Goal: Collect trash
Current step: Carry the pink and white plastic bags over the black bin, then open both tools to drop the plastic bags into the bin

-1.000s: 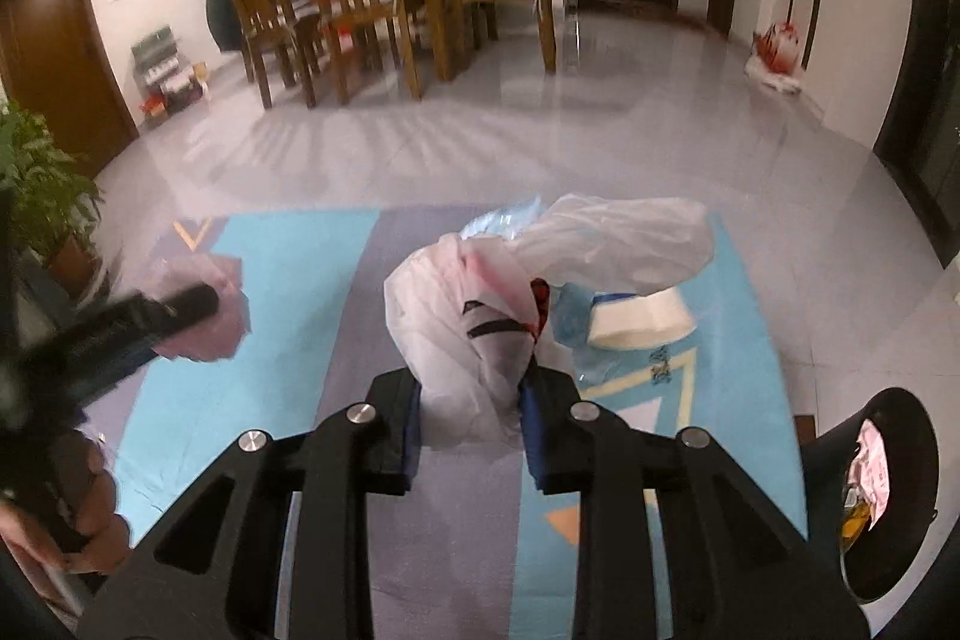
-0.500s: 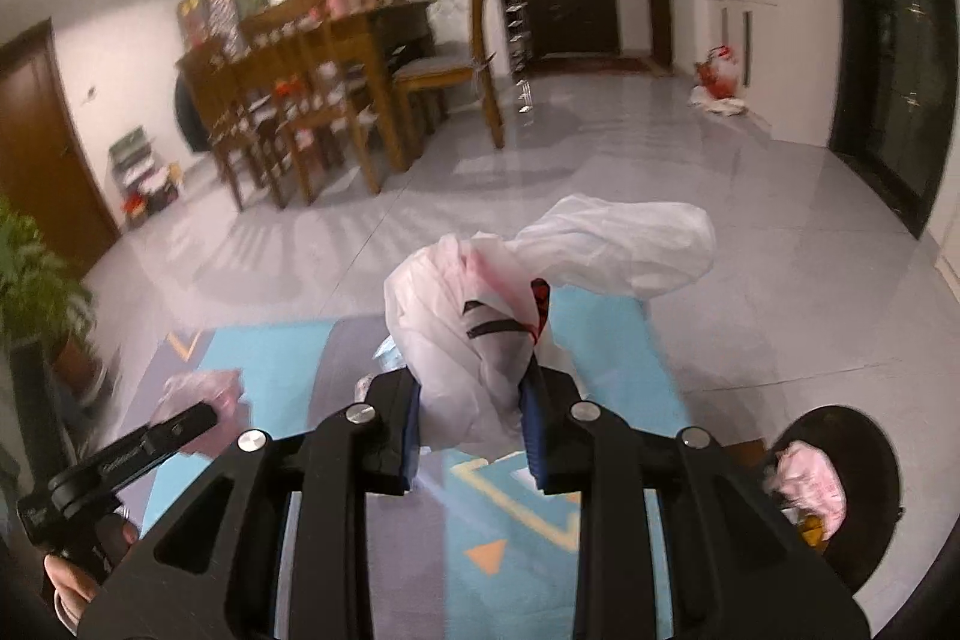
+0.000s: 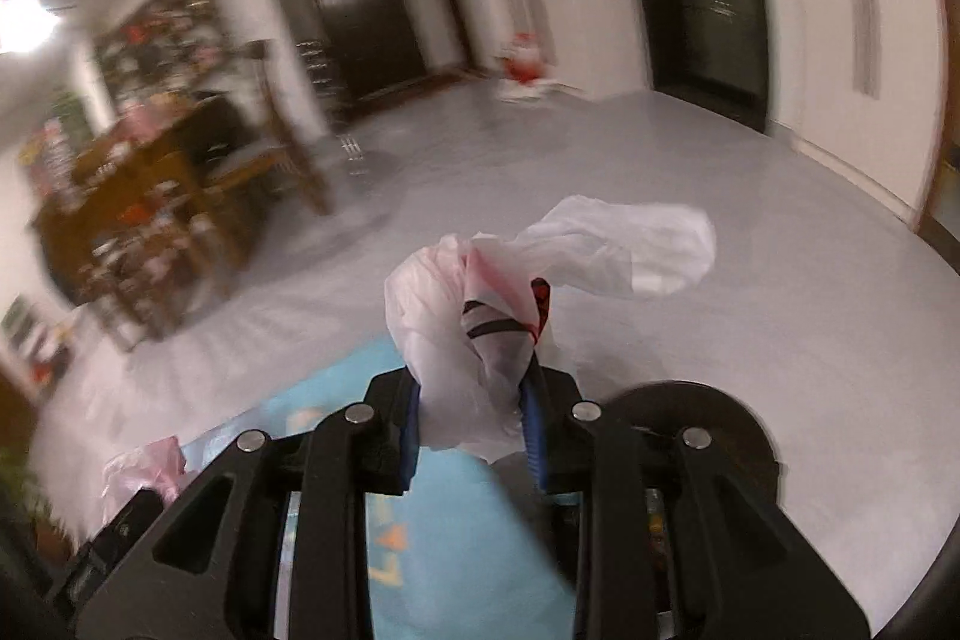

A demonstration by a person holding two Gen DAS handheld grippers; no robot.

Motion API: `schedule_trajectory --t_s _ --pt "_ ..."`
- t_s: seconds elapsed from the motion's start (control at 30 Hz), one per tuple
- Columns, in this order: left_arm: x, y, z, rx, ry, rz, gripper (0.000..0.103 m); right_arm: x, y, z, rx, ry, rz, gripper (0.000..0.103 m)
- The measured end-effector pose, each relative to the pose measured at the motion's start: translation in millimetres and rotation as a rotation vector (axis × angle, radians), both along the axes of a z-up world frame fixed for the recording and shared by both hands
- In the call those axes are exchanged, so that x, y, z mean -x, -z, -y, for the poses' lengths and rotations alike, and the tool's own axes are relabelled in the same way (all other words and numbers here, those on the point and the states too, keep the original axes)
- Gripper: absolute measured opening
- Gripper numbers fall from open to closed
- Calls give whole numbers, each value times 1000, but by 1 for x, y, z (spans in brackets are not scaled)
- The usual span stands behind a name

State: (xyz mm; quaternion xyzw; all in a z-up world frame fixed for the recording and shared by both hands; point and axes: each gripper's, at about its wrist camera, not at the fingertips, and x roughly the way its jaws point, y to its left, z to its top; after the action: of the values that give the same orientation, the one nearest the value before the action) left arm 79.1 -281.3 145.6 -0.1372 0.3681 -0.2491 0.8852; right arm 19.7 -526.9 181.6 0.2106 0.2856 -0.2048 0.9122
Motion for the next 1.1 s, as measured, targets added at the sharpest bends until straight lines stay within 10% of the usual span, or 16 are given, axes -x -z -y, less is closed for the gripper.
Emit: schedule_trajectory --t_s 0.57,1.1 --pt "3 95 187 -195 297 -186 54 34 73 113 -256 294 -105 29" --pt "-13 154 241 -295 383 -322 55 14 116 139 -367 308 -221 31"
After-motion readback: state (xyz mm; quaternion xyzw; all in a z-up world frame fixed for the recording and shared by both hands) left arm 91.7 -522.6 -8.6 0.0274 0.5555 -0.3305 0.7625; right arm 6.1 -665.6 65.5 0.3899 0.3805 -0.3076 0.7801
